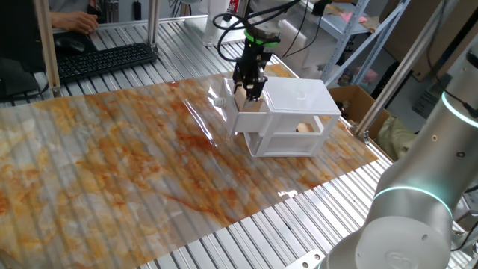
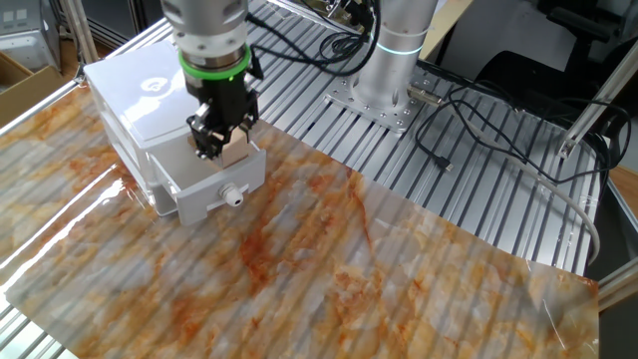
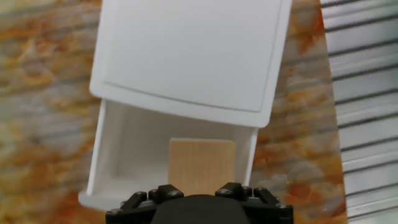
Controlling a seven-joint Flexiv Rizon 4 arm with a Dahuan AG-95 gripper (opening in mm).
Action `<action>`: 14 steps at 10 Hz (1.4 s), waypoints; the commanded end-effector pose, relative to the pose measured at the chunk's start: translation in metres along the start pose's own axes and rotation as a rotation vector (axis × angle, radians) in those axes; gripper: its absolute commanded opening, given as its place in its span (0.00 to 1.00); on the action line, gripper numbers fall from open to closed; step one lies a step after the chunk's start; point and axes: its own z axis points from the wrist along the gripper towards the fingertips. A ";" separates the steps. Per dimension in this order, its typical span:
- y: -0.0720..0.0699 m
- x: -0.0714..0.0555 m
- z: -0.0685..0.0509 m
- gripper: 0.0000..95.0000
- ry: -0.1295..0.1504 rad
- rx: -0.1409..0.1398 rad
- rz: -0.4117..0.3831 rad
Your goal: Take something out of a drawer
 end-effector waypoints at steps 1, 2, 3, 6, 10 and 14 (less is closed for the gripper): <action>-0.014 0.010 -0.020 0.00 -0.045 0.015 -0.201; -0.020 0.013 -0.028 0.00 -0.067 0.020 -0.290; -0.025 0.012 -0.035 0.00 -0.080 0.022 -0.350; -0.042 0.014 -0.055 0.00 -0.056 0.018 -0.516; -0.078 0.049 -0.069 0.00 -0.038 -0.020 -0.785; -0.109 0.082 -0.054 0.00 -0.063 -0.006 -1.105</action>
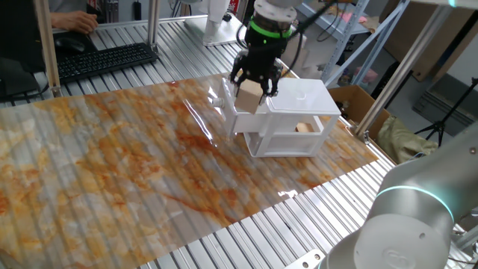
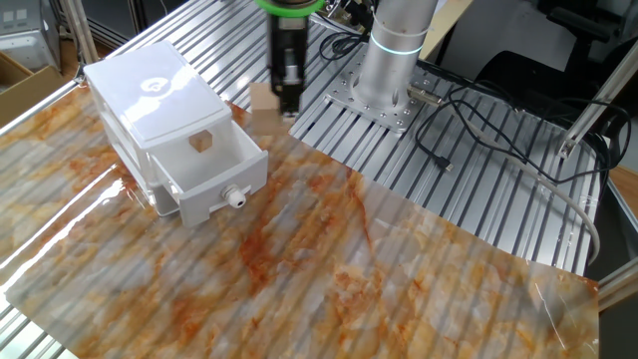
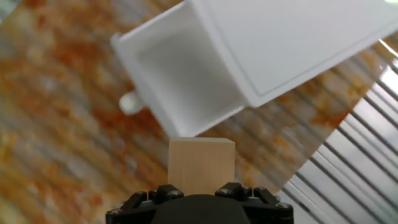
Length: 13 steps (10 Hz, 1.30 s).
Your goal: Take something out of a drawer
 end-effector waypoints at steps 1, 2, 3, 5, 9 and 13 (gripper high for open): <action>0.006 0.049 0.013 0.00 -0.012 0.000 -0.310; 0.006 0.055 0.022 0.00 -0.011 -0.001 -0.361; 0.006 0.060 0.030 0.00 -0.020 0.006 -0.409; 0.009 0.068 0.049 0.00 -0.021 0.013 -0.493; 0.021 0.069 0.078 0.00 0.000 0.035 -0.599; 0.028 0.070 0.109 0.00 -0.006 0.028 -0.613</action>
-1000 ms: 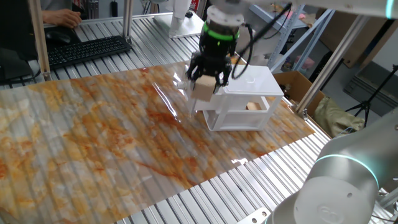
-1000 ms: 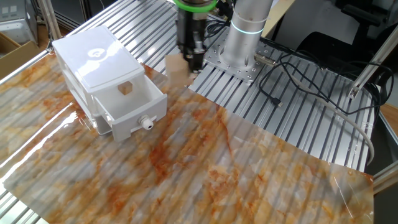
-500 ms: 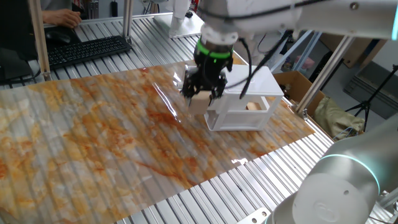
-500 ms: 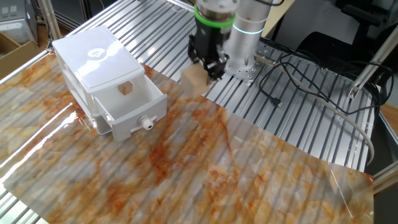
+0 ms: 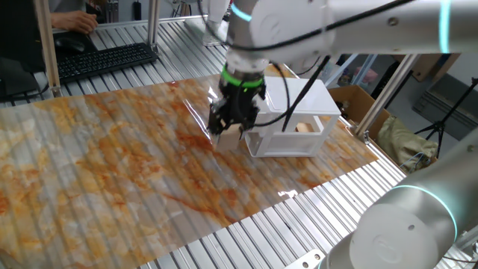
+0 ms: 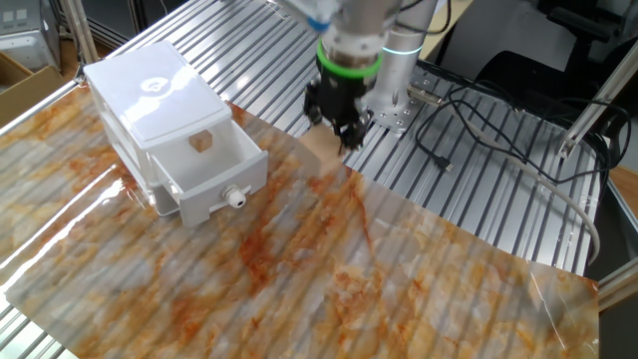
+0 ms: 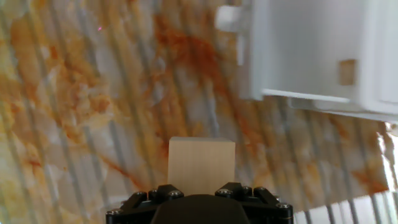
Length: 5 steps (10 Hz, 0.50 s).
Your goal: Take something out of a drawer
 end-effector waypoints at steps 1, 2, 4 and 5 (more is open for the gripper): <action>0.002 -0.001 0.013 0.00 0.001 -0.001 -0.015; 0.003 -0.002 0.020 0.00 0.004 -0.003 -0.029; 0.004 -0.004 0.040 0.00 0.004 -0.008 -0.054; 0.004 -0.004 0.047 0.00 -0.004 -0.007 -0.061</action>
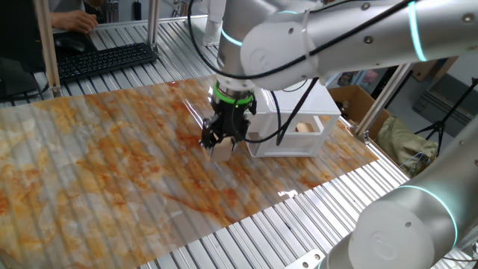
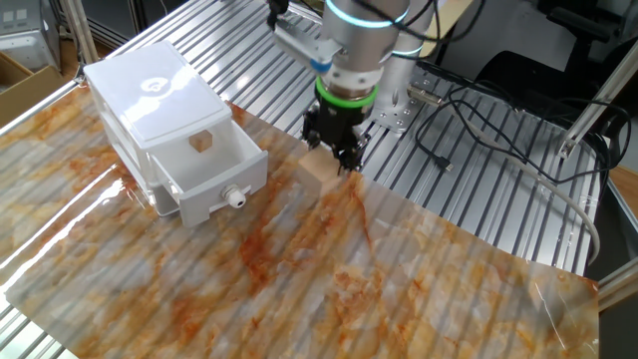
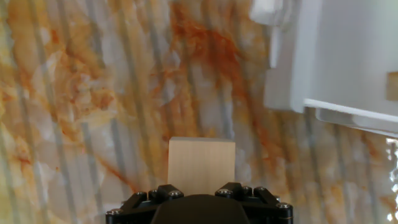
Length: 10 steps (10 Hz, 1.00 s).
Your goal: Take something out of a drawer
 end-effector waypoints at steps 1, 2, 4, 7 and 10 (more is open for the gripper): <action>-0.001 -0.001 0.017 0.00 -0.019 0.000 -0.013; -0.002 -0.002 0.024 0.00 -0.021 -0.001 -0.018; -0.003 -0.003 0.035 0.00 -0.029 0.007 -0.019; -0.006 -0.005 0.038 0.00 -0.022 0.007 -0.018; -0.008 0.000 0.042 0.00 -0.024 0.005 -0.028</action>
